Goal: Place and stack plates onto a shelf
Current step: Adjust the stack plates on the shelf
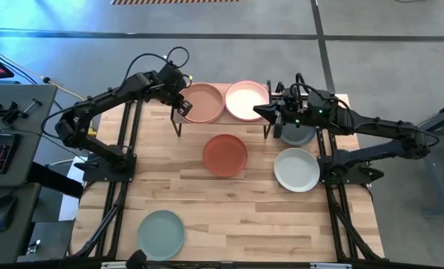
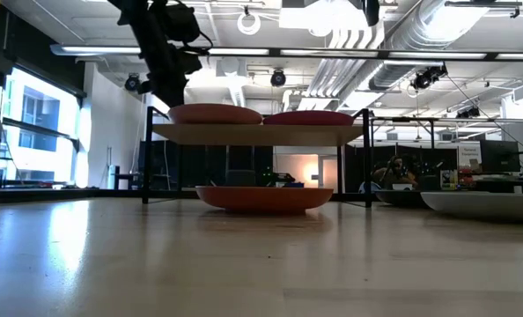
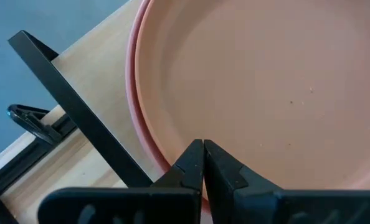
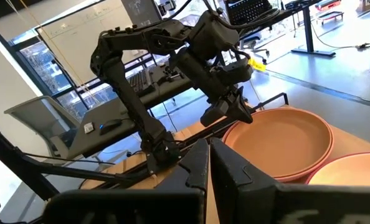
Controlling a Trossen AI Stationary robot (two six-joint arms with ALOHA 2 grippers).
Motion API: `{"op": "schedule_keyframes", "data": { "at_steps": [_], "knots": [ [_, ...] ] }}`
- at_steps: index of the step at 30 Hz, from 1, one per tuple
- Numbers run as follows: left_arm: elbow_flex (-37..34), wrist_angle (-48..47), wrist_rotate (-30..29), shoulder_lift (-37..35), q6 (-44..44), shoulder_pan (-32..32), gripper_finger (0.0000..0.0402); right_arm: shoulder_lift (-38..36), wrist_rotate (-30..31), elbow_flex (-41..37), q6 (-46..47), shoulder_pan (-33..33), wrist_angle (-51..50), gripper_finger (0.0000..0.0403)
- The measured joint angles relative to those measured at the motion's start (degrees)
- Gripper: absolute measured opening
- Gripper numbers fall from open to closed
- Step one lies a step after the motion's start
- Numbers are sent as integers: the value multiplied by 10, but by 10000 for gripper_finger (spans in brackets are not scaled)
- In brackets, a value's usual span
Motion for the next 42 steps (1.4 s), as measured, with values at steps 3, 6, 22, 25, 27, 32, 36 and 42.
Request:
{"op": "schedule_keyframes", "data": {
  "at_steps": [3,6,22,25,27,32,36,42],
  "knots": [
    [0,0,-3,0,0,0,0,0,0,0,0,0,0,0],
    [0,-2,-7,0,1,0,0,0,0,0,0,0,0,0],
    [0,-21,-24,0,1,7,0,0,0,0,5,0,0,0],
    [0,-21,-23,0,1,7,0,0,0,0,5,0,0,0],
    [0,-18,-23,0,1,7,0,0,0,0,5,0,0,0],
    [0,4,-18,-13,-1,7,0,7,43,0,45,0,4,0],
    [0,26,-13,-36,-13,7,0,42,57,3,62,-2,3,0],
    [0,84,30,-88,-38,0,0,135,64,89,46,-26,-104,0]
  ]
}}
